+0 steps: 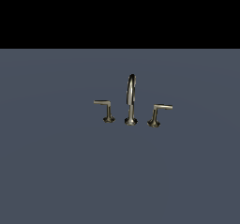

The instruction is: Turn on the faucet by rotating a designated handle.

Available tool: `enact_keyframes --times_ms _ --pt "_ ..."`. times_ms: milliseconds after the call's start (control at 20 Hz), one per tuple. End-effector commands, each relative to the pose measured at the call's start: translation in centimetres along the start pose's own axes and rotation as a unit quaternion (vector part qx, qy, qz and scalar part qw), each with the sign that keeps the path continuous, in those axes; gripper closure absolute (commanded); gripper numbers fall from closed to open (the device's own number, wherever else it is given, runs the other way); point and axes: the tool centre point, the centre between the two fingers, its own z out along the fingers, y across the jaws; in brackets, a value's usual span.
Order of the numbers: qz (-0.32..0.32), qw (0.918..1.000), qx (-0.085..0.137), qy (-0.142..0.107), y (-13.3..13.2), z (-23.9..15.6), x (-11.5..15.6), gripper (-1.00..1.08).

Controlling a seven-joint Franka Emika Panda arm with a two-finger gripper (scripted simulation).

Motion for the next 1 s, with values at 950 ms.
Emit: enact_keyframes --times_ms 950 --pt "0.228 0.9737 0.000 -0.001 -8.6 11.0 6.1 1.08"
